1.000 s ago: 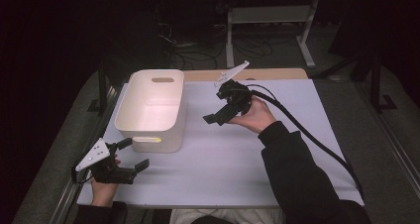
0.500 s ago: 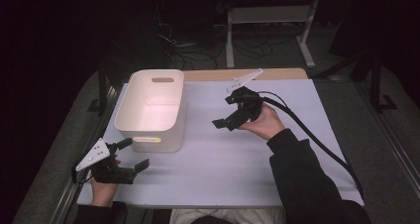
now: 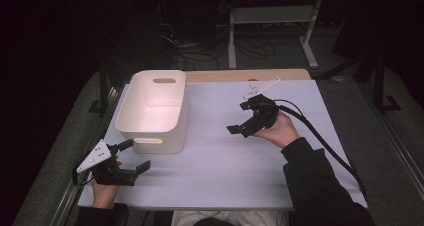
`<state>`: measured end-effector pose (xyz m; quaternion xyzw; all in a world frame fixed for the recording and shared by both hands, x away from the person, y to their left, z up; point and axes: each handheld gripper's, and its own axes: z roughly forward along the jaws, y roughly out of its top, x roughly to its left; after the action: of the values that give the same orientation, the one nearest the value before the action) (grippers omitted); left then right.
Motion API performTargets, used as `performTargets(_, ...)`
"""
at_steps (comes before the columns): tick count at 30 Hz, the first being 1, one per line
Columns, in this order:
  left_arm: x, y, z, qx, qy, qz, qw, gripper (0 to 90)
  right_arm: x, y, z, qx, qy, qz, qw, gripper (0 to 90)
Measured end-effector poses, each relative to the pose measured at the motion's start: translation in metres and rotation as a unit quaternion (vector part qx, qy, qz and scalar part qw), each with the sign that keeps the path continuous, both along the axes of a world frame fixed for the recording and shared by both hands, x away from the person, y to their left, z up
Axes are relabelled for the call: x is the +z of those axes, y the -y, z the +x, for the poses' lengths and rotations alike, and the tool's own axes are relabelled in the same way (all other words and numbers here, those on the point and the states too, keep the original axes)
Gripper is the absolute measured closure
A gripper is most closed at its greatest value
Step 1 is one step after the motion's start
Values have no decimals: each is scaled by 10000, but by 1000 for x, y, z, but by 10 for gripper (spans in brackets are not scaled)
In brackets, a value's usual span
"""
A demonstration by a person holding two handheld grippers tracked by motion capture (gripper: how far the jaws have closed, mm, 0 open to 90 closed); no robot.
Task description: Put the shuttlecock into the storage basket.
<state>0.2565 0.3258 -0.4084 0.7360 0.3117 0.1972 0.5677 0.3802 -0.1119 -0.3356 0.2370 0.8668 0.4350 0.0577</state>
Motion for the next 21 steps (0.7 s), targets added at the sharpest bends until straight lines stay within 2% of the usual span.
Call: performTargets(21,0,0,0,-3,3,22,10000,0,-18,38,-18,-243,-109,39,9996,0)
